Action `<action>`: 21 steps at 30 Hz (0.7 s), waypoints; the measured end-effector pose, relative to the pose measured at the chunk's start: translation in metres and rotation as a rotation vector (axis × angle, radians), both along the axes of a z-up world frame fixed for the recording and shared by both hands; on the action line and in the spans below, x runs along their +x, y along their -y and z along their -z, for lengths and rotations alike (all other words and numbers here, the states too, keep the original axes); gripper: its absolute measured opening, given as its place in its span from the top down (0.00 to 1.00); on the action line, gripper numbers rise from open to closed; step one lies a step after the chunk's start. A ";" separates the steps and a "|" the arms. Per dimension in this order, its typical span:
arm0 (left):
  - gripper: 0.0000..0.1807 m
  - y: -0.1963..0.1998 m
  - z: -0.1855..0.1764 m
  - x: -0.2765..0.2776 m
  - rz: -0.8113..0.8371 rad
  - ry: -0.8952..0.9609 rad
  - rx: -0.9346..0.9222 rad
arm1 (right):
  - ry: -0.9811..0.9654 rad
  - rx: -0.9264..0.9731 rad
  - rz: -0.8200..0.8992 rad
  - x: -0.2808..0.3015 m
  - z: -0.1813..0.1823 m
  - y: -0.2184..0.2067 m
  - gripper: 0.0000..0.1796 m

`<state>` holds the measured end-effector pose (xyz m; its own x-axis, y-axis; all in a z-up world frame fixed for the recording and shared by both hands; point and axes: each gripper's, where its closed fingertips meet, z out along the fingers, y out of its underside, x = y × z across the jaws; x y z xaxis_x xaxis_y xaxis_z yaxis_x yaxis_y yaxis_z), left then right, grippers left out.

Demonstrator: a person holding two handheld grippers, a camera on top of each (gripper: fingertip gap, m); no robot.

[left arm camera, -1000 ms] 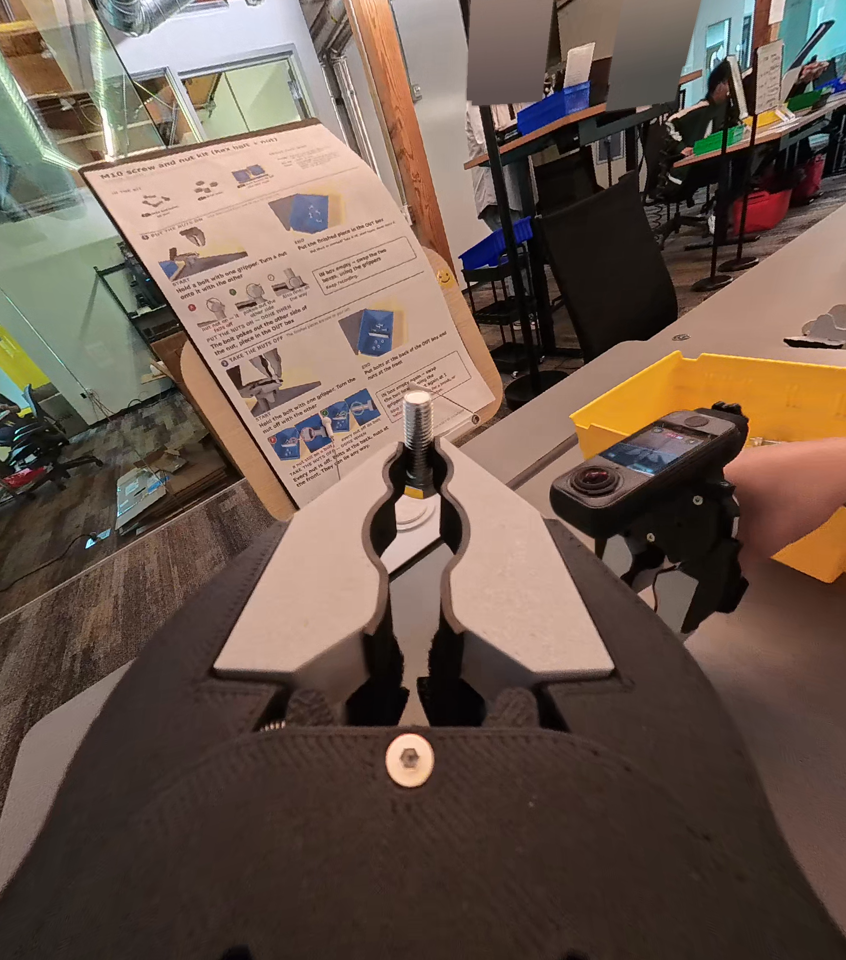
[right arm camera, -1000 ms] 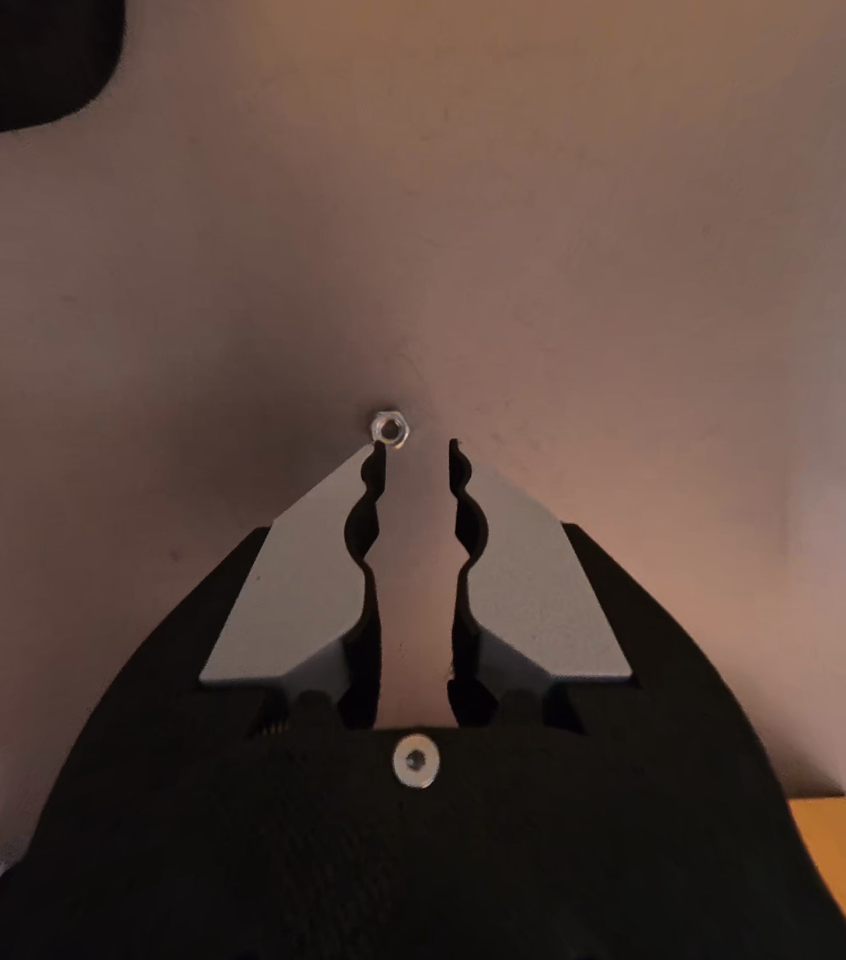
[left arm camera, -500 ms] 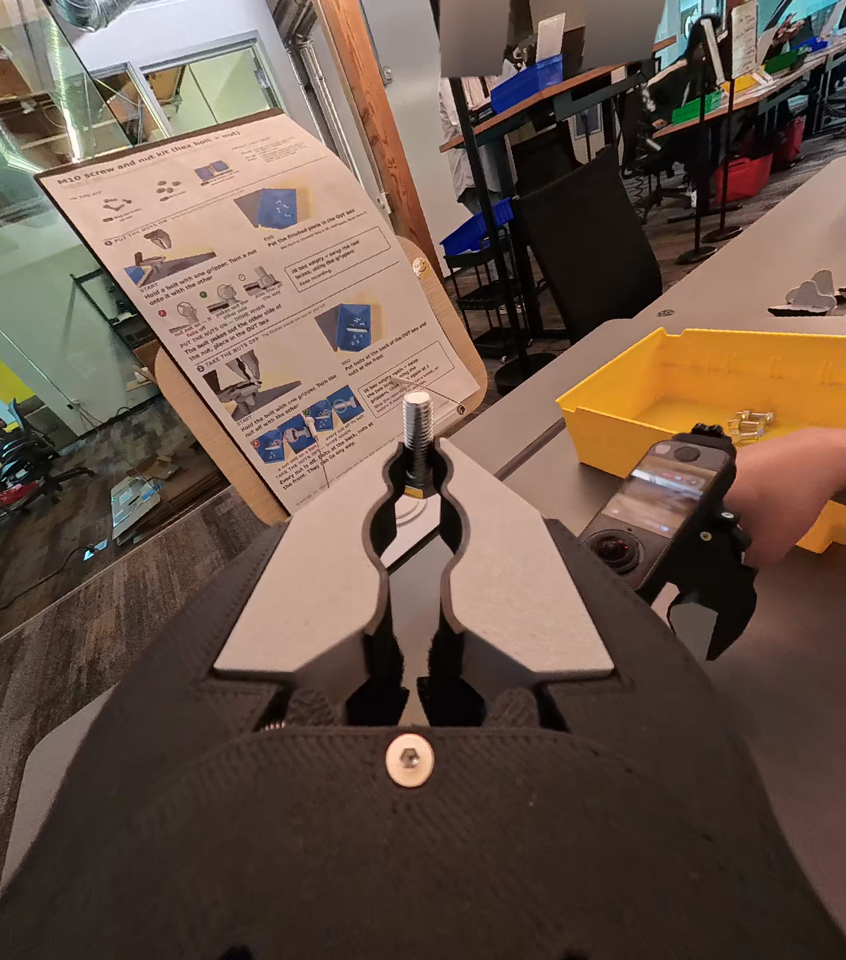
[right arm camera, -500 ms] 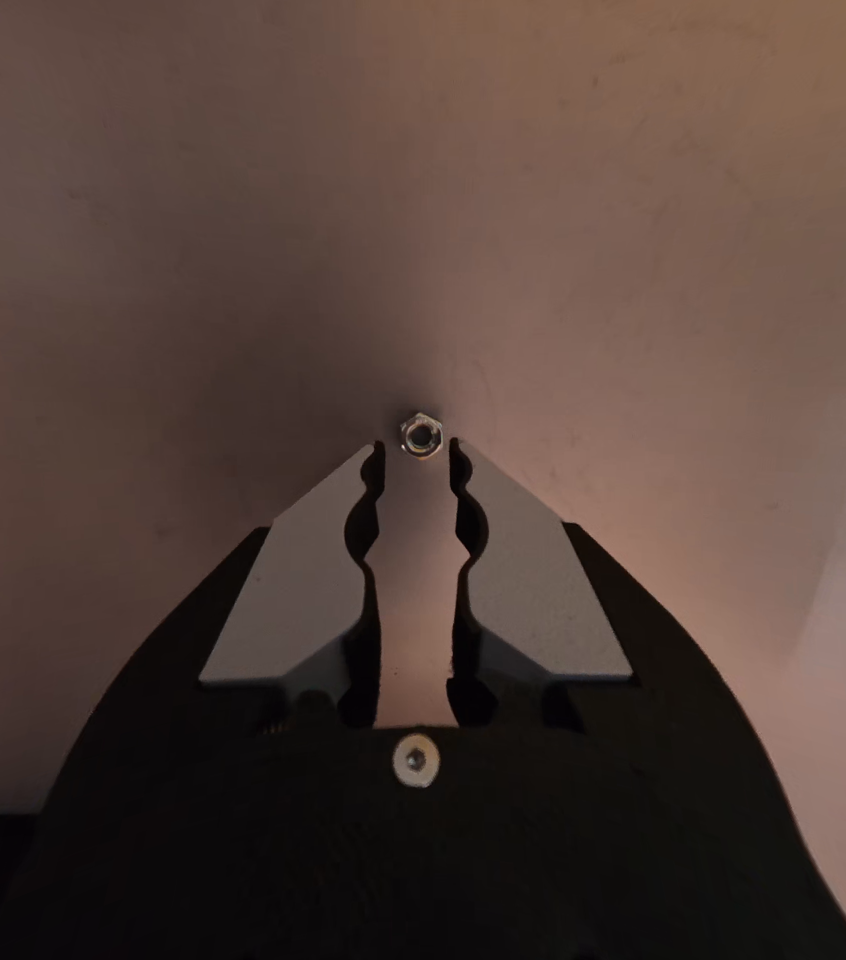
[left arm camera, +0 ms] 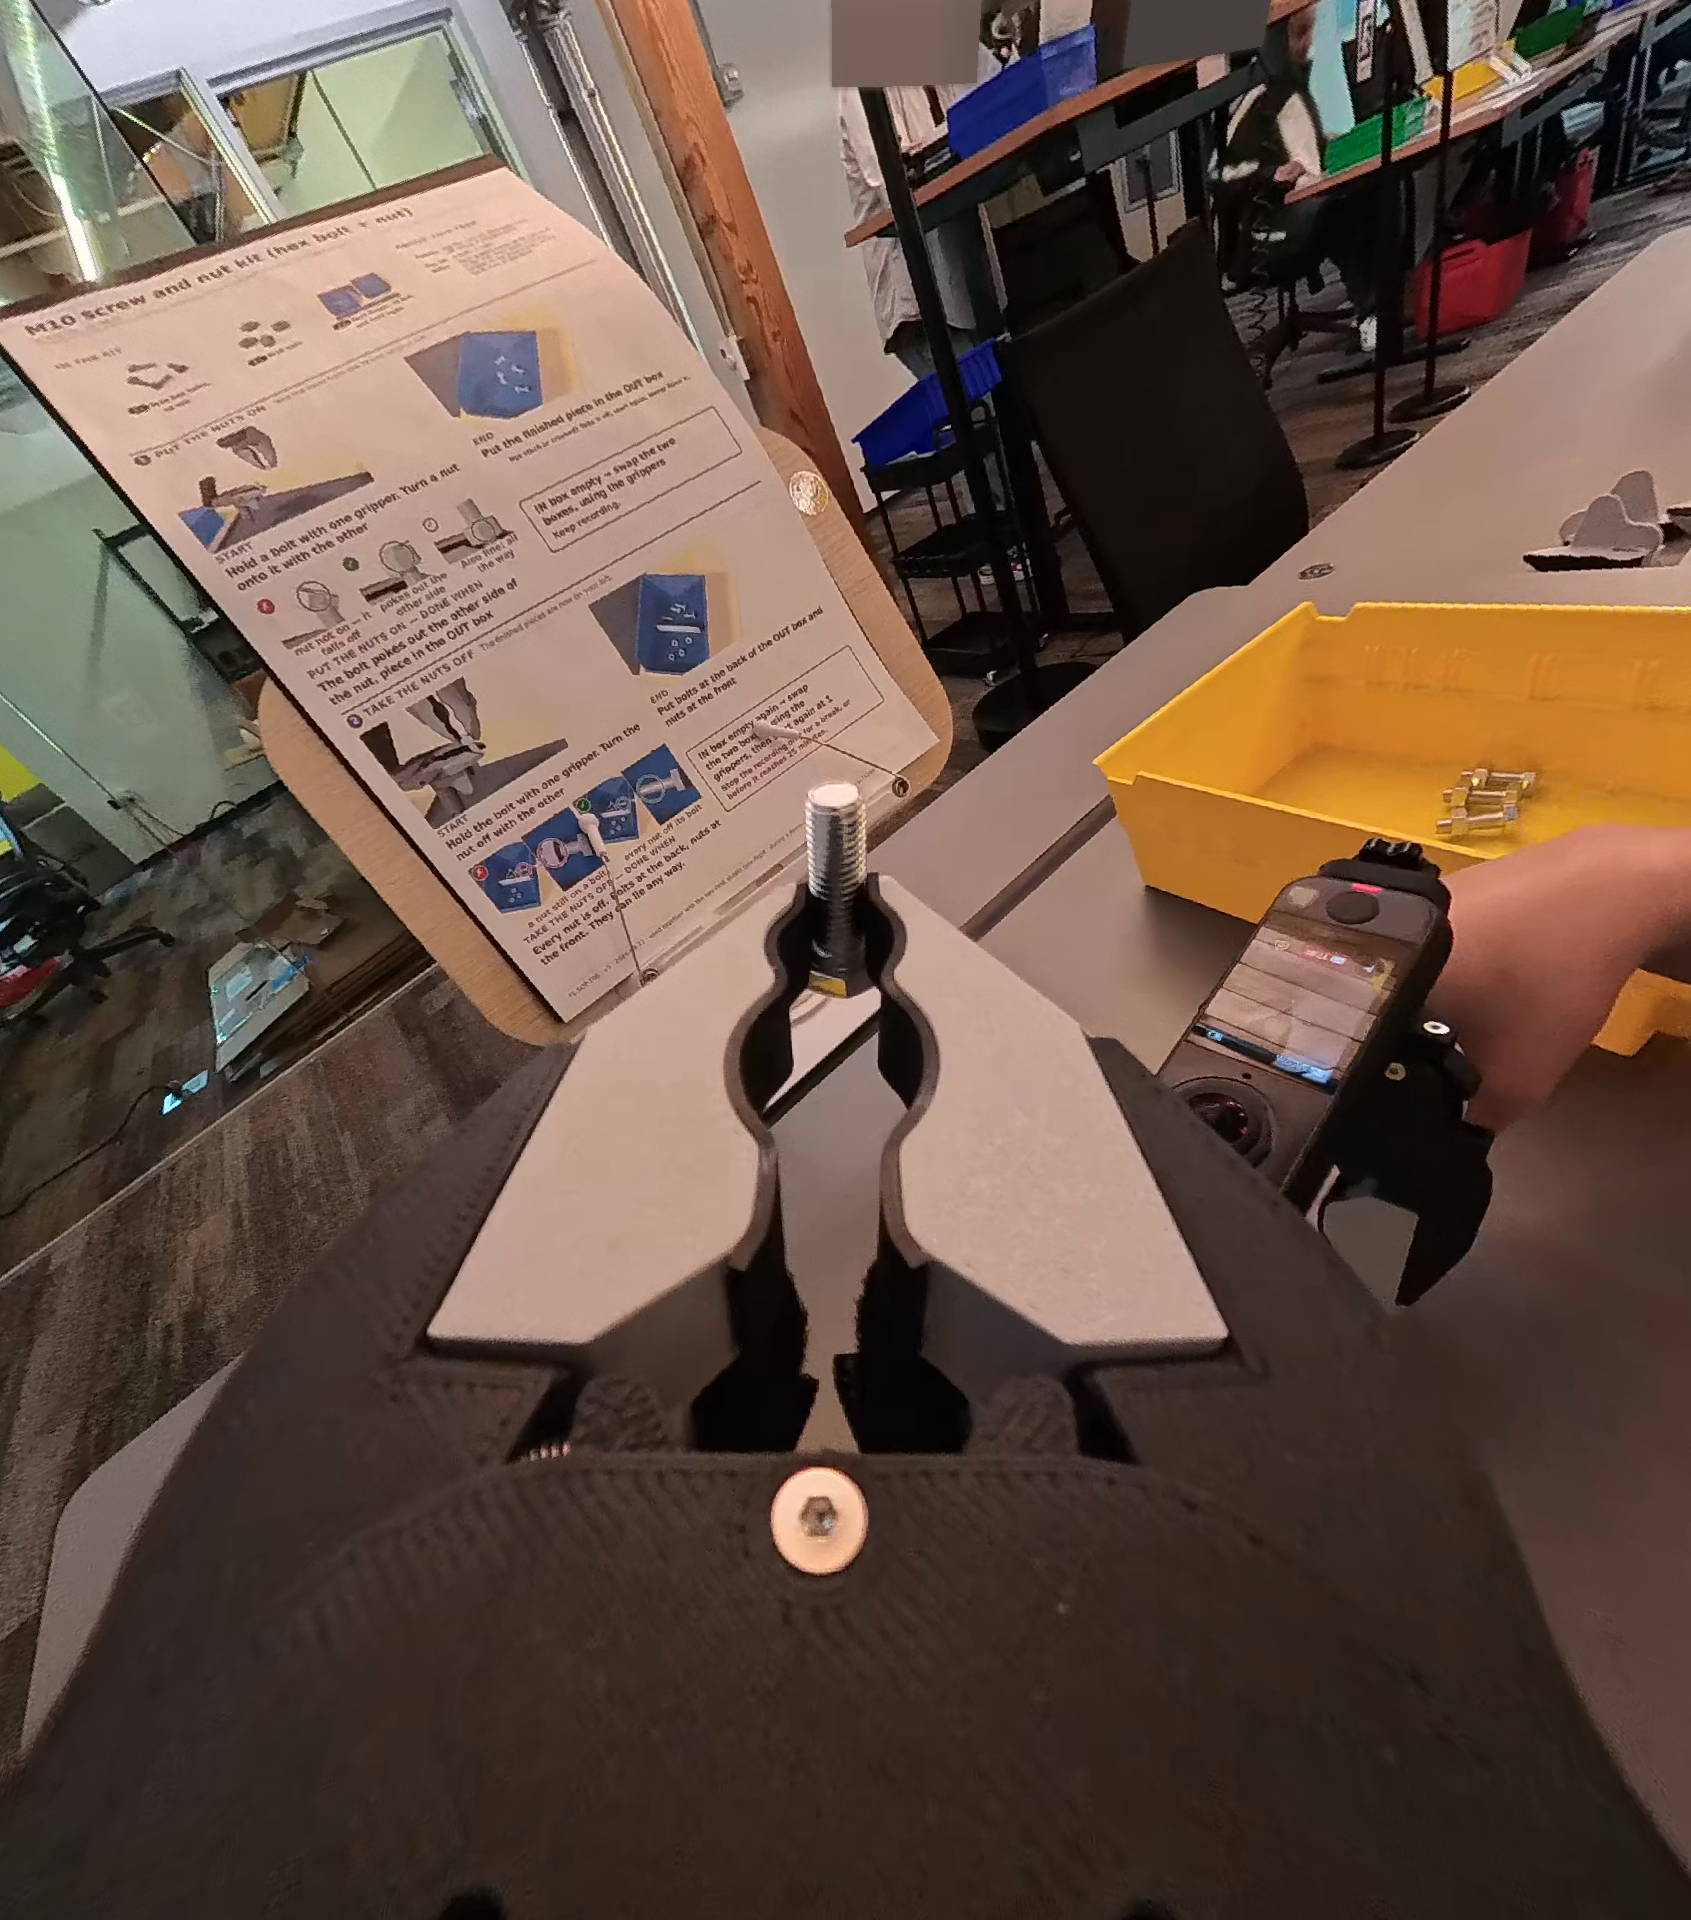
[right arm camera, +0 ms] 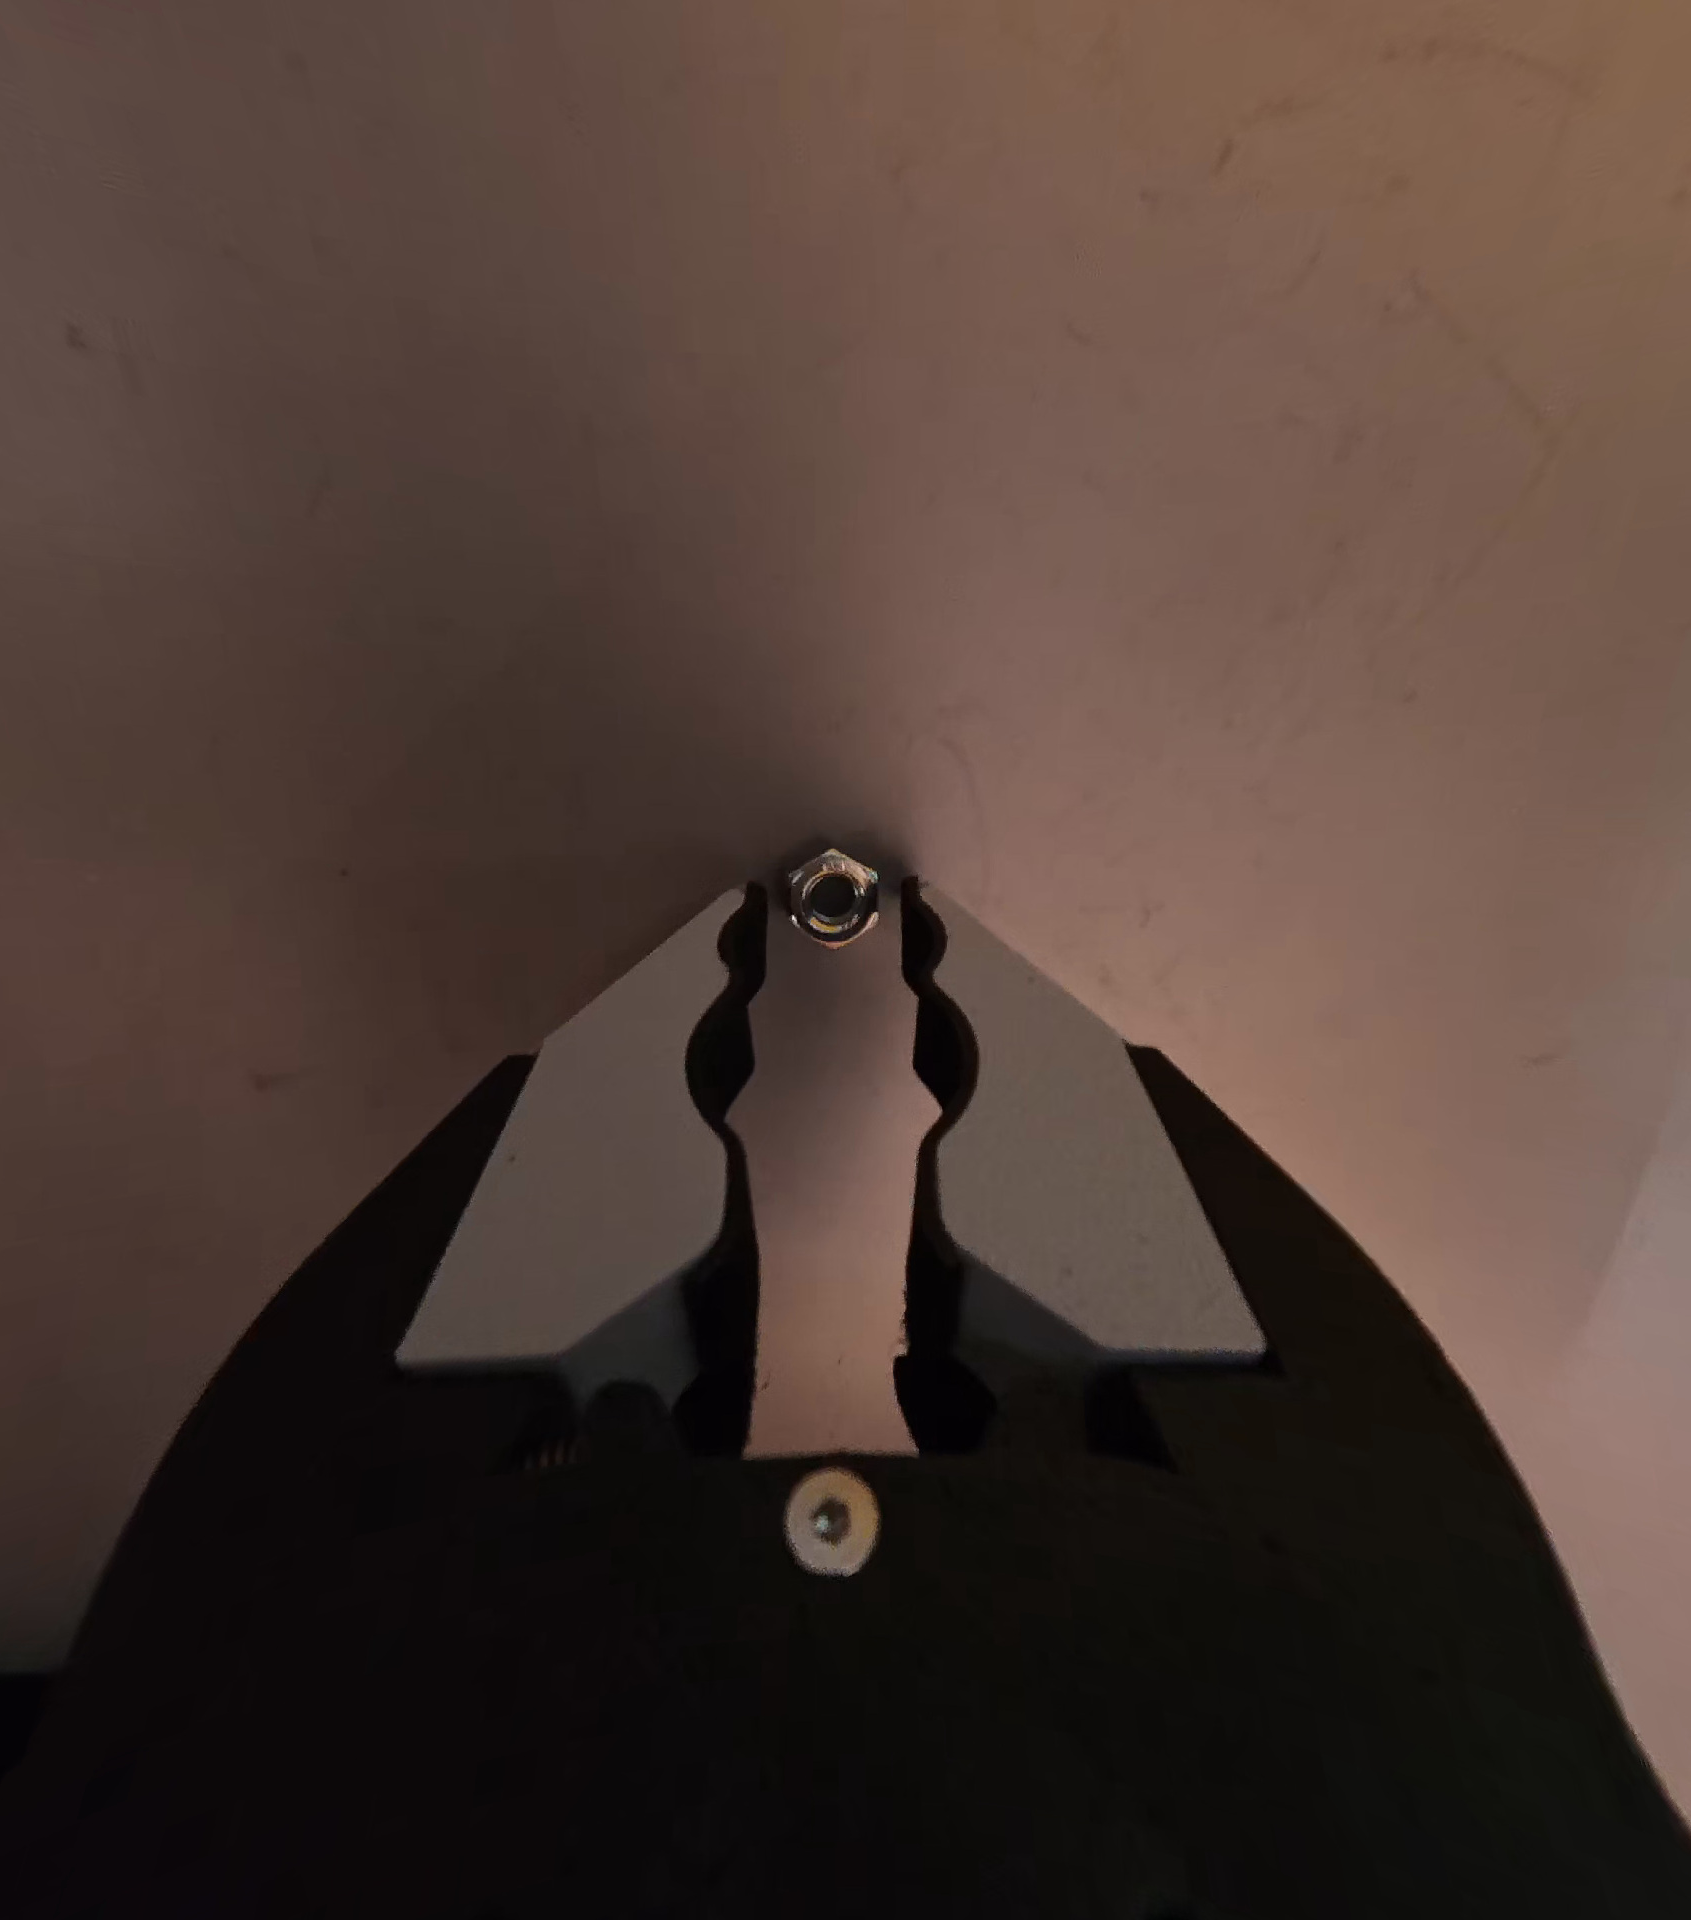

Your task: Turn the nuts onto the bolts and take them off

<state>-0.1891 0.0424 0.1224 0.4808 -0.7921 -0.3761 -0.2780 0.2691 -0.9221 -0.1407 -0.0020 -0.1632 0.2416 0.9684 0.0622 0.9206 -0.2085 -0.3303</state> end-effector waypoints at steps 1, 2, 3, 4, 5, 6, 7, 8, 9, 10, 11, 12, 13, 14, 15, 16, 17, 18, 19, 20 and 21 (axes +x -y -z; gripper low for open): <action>0.96 0.000 0.001 0.001 0.000 -0.004 0.000 | 0.000 0.001 -0.003 0.000 0.000 0.000 0.89; 0.96 0.000 0.001 0.001 0.002 -0.007 -0.001 | -0.002 0.000 -0.005 0.000 0.000 0.000 0.89; 0.96 0.000 0.002 0.002 0.003 -0.010 -0.002 | -0.005 -0.008 -0.006 0.000 0.000 0.001 0.90; 0.96 0.000 0.003 0.002 0.004 -0.012 -0.003 | -0.005 -0.020 -0.007 0.000 0.001 0.003 0.91; 0.96 0.000 0.003 0.002 0.002 -0.015 -0.003 | 0.000 -0.019 -0.004 0.000 0.001 0.002 0.91; 0.96 -0.001 0.004 0.002 0.001 -0.018 -0.004 | 0.014 -0.006 -0.006 0.002 0.000 0.001 0.91; 0.96 -0.002 0.005 0.003 0.000 -0.020 -0.005 | 0.030 0.014 -0.018 0.003 0.000 0.000 0.91; 0.96 -0.003 0.006 0.003 -0.001 -0.020 -0.008 | 0.035 0.035 -0.036 0.004 -0.003 0.000 0.91; 0.96 -0.004 0.007 0.003 0.001 -0.020 -0.013 | 0.027 0.046 -0.059 0.003 -0.007 0.002 0.91; 0.96 -0.005 0.009 0.005 0.004 -0.021 -0.023 | 0.008 0.050 -0.090 0.001 -0.014 0.007 0.91; 0.96 -0.006 0.013 0.007 0.010 -0.026 -0.037 | -0.015 0.061 -0.129 0.000 -0.024 0.013 0.91; 0.96 -0.008 0.019 0.011 0.018 -0.036 -0.058 | -0.038 0.090 -0.166 -0.001 -0.036 0.018 0.91; 0.96 -0.009 0.026 0.015 0.029 -0.049 -0.081 | -0.064 0.128 -0.193 0.000 -0.050 0.021 0.91; 0.96 -0.011 0.034 0.021 0.041 -0.059 -0.103 | -0.094 0.174 -0.208 0.001 -0.066 0.023 0.91; 0.96 -0.012 0.044 0.029 0.055 -0.070 -0.123 | -0.134 0.222 -0.215 0.003 -0.084 0.024 0.91; 0.96 -0.014 0.056 0.038 0.071 -0.085 -0.144 | -0.181 0.271 -0.215 0.005 -0.102 0.026 0.91; 0.96 -0.015 0.069 0.049 0.086 -0.101 -0.160 | -0.228 0.324 -0.207 0.008 -0.121 0.025 0.91; 0.96 -0.016 0.082 0.059 0.098 -0.113 -0.165 | -0.269 0.377 -0.192 0.013 -0.138 0.024 0.91; 0.96 -0.016 0.096 0.070 0.113 -0.122 -0.160 | -0.298 0.431 -0.172 0.019 -0.152 0.021 0.91; 0.96 -0.015 0.109 0.081 0.129 -0.130 -0.144 | -0.314 0.479 -0.154 0.026 -0.162 0.017 0.91; 0.96 -0.013 0.123 0.090 0.152 -0.145 -0.118 | -0.313 0.521 -0.137 0.034 -0.169 0.013 0.91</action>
